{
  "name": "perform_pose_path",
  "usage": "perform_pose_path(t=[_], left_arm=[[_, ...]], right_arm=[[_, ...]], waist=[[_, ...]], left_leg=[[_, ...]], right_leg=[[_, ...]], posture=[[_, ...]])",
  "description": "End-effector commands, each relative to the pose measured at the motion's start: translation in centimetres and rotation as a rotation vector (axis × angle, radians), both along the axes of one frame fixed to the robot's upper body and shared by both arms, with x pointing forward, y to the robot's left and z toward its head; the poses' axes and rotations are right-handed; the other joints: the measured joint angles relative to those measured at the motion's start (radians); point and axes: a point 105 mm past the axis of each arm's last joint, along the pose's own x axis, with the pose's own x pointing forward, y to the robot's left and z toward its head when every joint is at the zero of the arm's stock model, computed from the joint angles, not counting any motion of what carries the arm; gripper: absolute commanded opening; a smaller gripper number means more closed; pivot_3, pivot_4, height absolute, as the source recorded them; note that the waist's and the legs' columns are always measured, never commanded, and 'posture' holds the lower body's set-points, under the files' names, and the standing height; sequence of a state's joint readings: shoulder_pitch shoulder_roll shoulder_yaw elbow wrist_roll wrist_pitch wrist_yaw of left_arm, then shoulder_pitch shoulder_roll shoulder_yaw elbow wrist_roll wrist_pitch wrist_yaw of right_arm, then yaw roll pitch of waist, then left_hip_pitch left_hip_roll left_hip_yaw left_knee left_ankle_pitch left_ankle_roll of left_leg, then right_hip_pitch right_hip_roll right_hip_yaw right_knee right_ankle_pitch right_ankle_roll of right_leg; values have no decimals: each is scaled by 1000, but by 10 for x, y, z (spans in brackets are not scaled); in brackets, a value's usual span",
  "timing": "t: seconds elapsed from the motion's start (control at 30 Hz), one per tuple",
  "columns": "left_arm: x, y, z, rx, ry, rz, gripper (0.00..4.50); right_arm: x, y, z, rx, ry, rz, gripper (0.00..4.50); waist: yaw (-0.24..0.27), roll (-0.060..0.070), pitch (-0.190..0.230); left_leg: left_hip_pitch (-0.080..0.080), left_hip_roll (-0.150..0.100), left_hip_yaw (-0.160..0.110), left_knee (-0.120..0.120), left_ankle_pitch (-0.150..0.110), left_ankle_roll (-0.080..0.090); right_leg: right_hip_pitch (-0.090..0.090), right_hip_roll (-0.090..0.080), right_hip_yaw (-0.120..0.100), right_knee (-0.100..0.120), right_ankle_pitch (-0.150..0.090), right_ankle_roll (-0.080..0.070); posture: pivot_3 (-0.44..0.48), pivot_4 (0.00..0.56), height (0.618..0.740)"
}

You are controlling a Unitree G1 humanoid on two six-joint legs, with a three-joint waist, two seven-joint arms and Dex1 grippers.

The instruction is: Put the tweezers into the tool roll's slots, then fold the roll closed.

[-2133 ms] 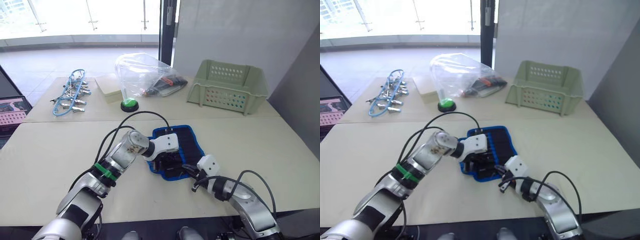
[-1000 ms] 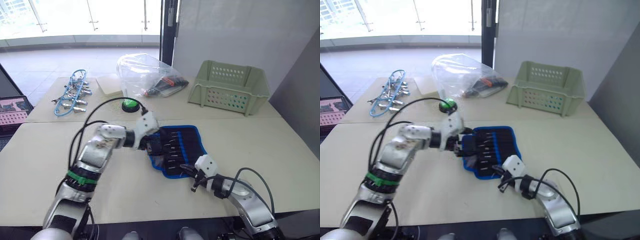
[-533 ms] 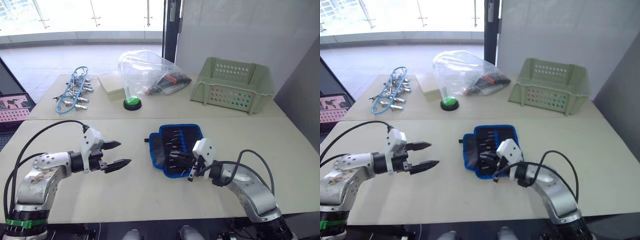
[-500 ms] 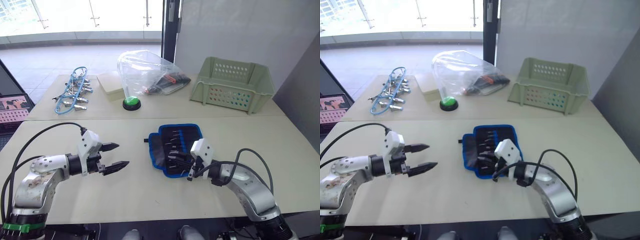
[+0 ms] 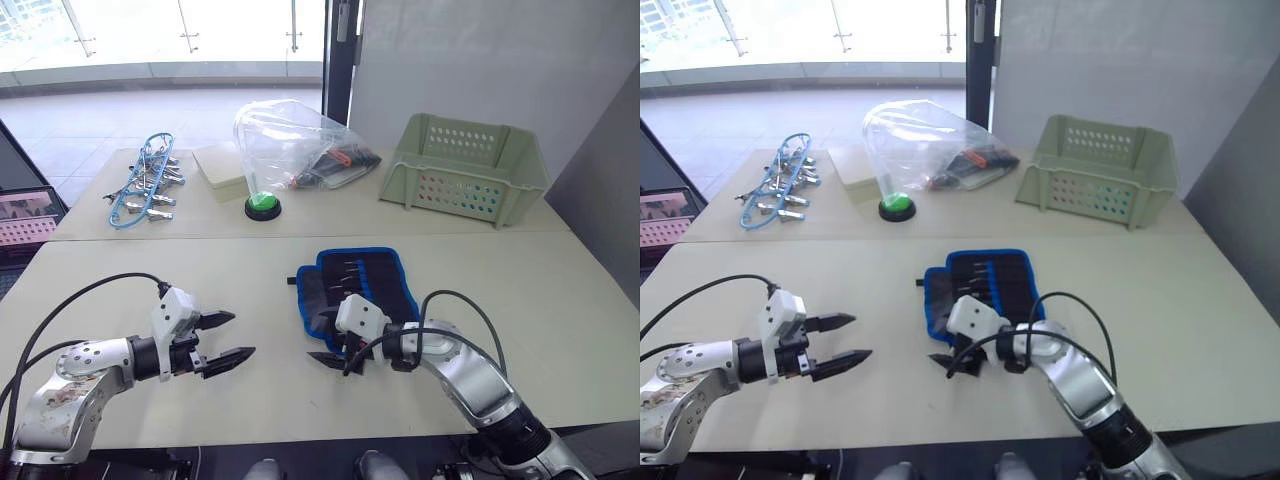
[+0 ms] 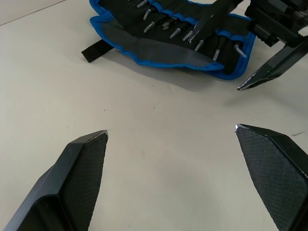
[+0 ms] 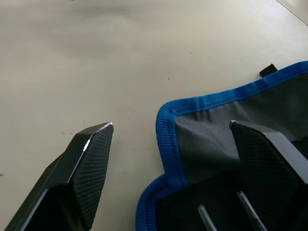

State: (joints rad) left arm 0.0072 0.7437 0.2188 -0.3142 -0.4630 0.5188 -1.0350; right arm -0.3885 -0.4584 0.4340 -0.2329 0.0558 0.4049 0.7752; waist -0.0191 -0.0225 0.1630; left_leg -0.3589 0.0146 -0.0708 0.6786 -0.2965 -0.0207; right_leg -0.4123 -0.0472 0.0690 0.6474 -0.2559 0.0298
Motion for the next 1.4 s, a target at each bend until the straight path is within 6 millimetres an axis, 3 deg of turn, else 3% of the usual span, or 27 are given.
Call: perform_pose_path(t=[0.03, 0.1, 0.13, 0.3, 0.53, 0.7, 0.83, 1.03, 1.2, 1.4], left_arm=[[4, 0, 6, 41, -55, -6, 4500], [5, 1, 6, 49, -61, -6, 4500], [6, 1, 6, 56, -67, -7, 4500], [6, 1, 3, 82, -70, -21, 4500], [12, -5, -5, 200, -98, -116, 4500], [22, -13, -6, 240, -130, -177, 4500], [35, -29, -4, 266, -188, -258, 4500], [64, -50, 2, 422, -419, -394, 4500], [87, -71, 4, 556, -590, -513, 4500], [94, -90, 1, 588, -674, -613, 4500]], right_arm=[[6, 6, 7, -8, -91, 3, 4187], [7, 8, 7, 2, -102, 3, 4187], [7, 9, 8, 7, -114, 2, 3949], [8, 10, 11, 14, -154, -1, 2359], [2, 8, 14, -4, -207, 29, 32], [-2, 0, 17, 2, -219, 49, 32], [-17, -12, 20, 38, -213, 118, 32], [-34, -27, 24, 75, -213, 180, 32], [-35, -28, 23, 79, -213, 163, 32], [-34, -28, 23, 85, -217, 133, 32]], waist=[[-2, 0, 0], [-2, 0, 0], [-2, 0, 0], [-2, 0, 0], [0, 0, 0], [0, 0, 0], [6, 0, 0], [2, 0, 0], [0, 0, 0], [2, 0, 0]], left_leg=[[0, 0, 0, 0, 0, 0], [-1, 0, 0, 0, 0, 0], [-1, 0, 0, 0, 0, 0], [-9, 0, 0, 0, 1, -2], [-9, 0, 0, 0, 1, -2], [-9, 0, 0, 0, 1, -2], [-9, 0, 0, 1, 1, -2], [-10, -1, 1, 2, 1, -2], [-9, 0, 1, 2, 2, -2], [-10, 0, 1, 3, 2, -1]], right_leg=[[0, 0, 0, 0, 0, 0], [-1, 0, 0, 0, 0, 0], [-1, 0, 0, 0, 0, 0], [-10, 0, 0, 2, 1, -1], [-10, 0, 0, 1, 1, -1], [-10, 0, 0, 1, 1, -1], [-10, 1, -1, 1, 1, -1], [-9, 1, 0, 2, 1, -1], [-9, 2, 0, 2, 1, -2], [-9, 2, 0, 2, 1, -2]], posture=[[0, 150, 740], [0, 150, 740], [0, 150, 740], [0, 150, 740], [0, 150, 740], [0, 150, 740], [0, 150, 740], [0, 150, 740], [0, 150, 740], [0, 150, 740]])
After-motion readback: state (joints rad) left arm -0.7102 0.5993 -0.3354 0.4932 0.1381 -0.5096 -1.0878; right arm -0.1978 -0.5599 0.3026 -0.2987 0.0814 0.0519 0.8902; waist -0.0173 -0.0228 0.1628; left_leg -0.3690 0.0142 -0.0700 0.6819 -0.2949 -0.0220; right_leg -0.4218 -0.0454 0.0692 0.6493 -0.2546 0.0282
